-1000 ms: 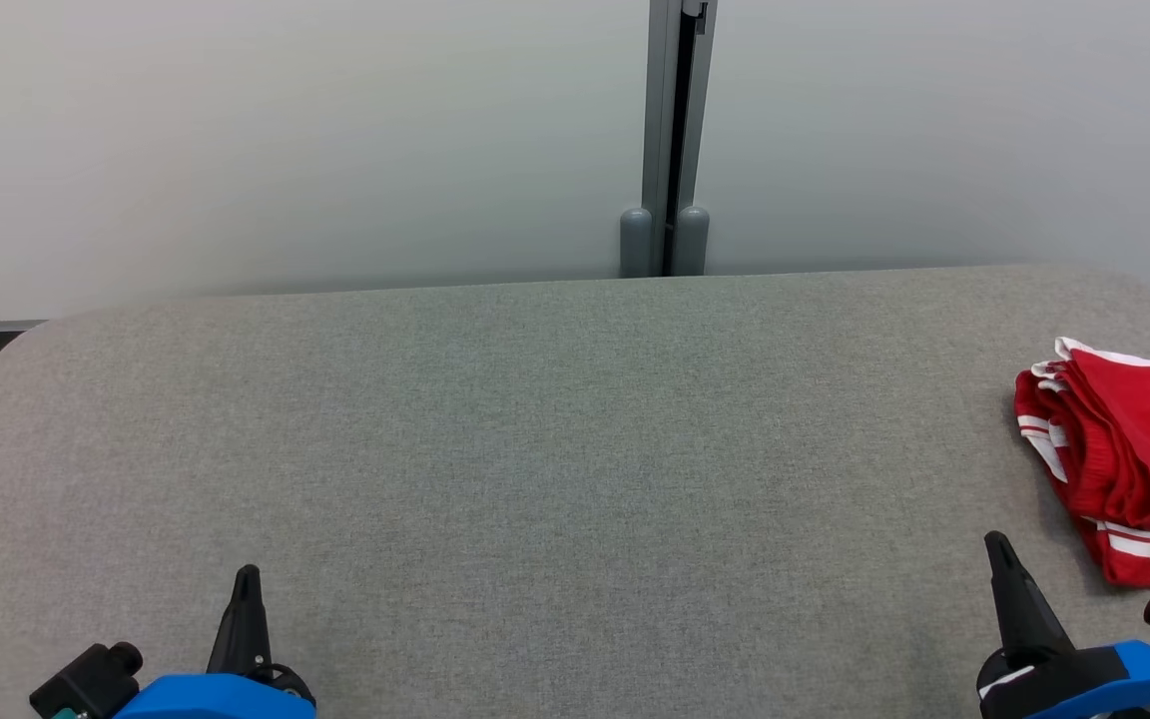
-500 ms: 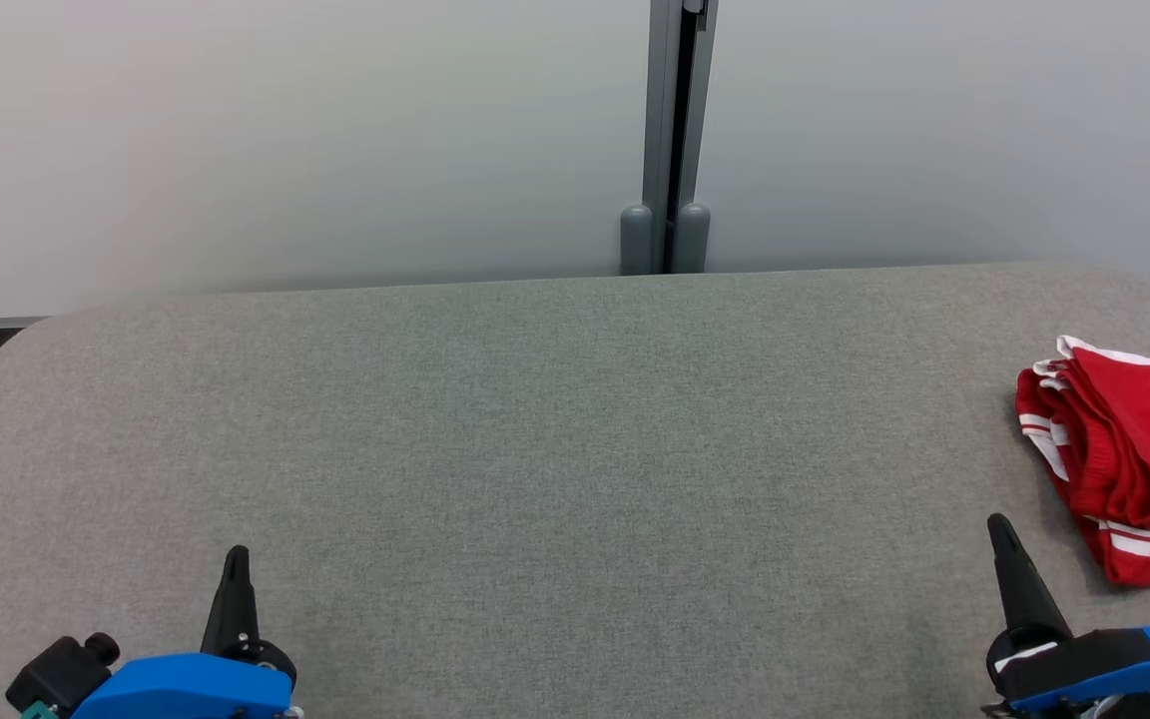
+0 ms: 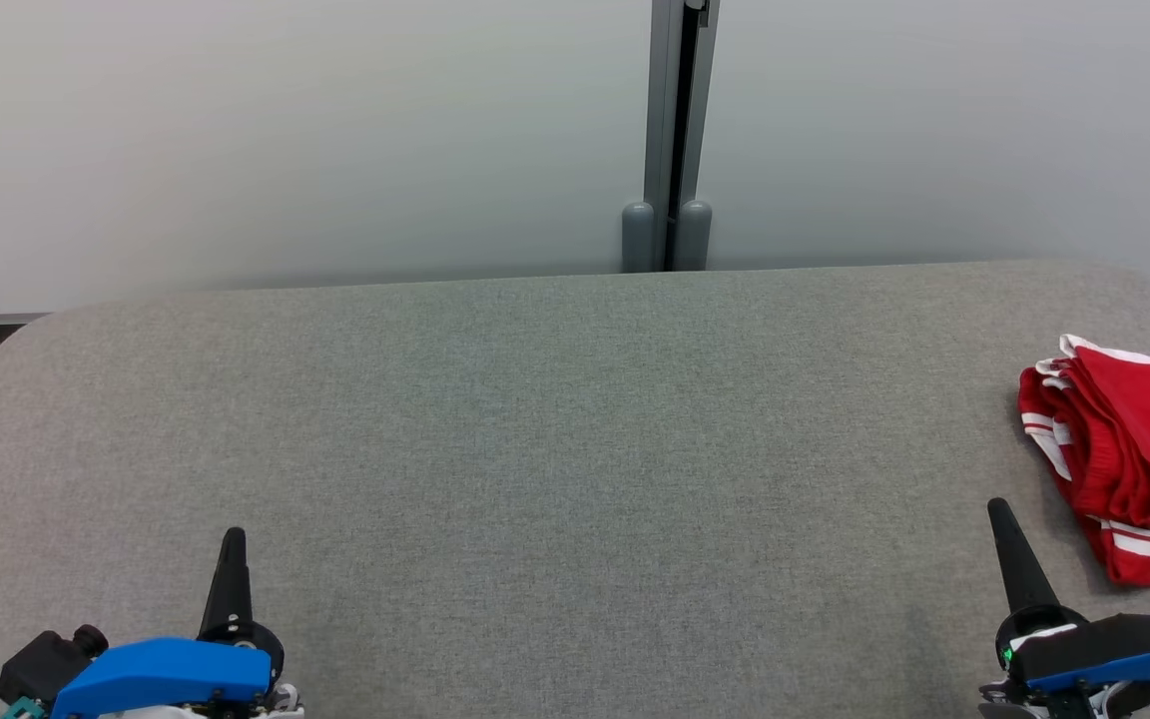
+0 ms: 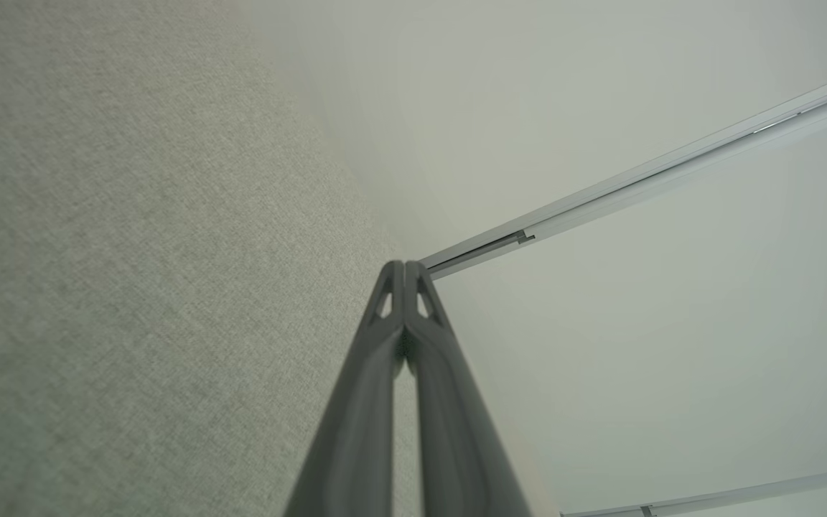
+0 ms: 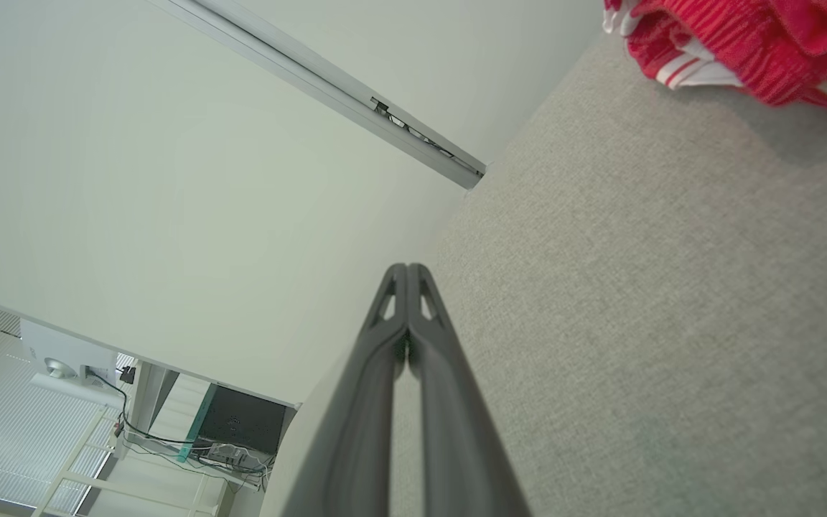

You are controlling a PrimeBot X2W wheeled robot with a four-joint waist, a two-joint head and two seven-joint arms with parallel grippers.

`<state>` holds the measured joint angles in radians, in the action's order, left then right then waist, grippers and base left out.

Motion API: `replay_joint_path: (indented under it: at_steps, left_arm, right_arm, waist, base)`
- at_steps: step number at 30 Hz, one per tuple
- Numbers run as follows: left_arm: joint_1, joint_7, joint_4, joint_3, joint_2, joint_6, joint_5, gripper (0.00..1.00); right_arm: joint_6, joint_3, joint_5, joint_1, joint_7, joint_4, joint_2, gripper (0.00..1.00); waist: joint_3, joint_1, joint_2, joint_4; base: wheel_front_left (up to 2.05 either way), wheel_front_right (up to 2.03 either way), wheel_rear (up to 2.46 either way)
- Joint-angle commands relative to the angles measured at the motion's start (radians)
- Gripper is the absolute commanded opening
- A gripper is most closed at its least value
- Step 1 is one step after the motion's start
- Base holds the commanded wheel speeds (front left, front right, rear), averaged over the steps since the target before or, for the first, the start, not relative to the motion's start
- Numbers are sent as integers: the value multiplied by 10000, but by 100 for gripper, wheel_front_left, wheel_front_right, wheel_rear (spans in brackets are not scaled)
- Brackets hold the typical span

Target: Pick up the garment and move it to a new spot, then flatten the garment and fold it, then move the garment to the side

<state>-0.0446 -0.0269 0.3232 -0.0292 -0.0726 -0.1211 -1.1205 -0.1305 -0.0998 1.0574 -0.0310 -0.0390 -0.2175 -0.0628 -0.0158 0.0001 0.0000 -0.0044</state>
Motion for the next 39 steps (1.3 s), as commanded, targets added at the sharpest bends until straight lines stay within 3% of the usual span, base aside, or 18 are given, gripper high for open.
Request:
replay_joint_path:
  at_steps: [1, 39]
  left_arm:
    - [-281, 69, -151, -120, -16, -48, -248, 0]
    - [-561, 985, -596, -633, 150, -107, -3389, 0]
  right_arm:
    - [-3, -34, 315, -214, -55, 44, 9, 0]
    - [-3, -122, 3845, -647, -540, -166, 93, 0]
  waist:
    - [4, -1, 0, 1]
    - [116, -1, 0, 27]
  base:
    - [0, 0, 0]
    - [0, 0, 0]
